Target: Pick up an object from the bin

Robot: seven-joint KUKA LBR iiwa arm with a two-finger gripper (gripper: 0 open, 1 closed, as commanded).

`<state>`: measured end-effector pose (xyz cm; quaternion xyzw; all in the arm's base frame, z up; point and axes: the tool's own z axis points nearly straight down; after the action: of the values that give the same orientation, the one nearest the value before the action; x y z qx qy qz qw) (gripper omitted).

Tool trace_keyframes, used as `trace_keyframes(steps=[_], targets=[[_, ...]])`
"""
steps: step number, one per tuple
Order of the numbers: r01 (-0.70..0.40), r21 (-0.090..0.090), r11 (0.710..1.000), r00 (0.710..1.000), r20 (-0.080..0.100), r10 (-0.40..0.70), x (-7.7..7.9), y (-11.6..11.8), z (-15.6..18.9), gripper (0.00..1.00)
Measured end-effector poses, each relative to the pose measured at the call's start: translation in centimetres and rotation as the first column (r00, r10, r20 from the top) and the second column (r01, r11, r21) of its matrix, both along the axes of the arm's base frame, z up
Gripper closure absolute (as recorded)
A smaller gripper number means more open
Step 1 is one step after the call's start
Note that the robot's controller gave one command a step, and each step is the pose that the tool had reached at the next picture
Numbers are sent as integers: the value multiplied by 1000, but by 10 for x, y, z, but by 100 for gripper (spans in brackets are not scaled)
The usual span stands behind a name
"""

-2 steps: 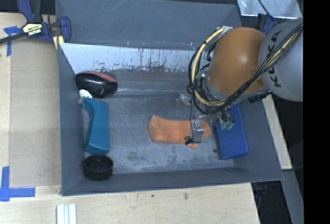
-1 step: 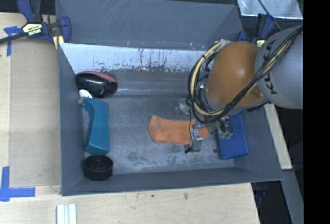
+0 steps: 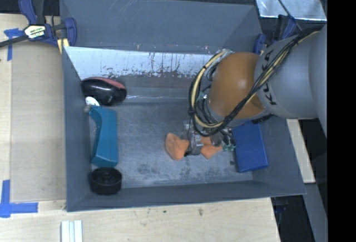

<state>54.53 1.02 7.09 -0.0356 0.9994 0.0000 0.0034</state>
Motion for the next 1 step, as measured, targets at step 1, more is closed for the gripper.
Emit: trace_keyframes(steps=[1], targets=[[0, 0, 1000, 1000, 0, 0, 0, 0, 0, 100]])
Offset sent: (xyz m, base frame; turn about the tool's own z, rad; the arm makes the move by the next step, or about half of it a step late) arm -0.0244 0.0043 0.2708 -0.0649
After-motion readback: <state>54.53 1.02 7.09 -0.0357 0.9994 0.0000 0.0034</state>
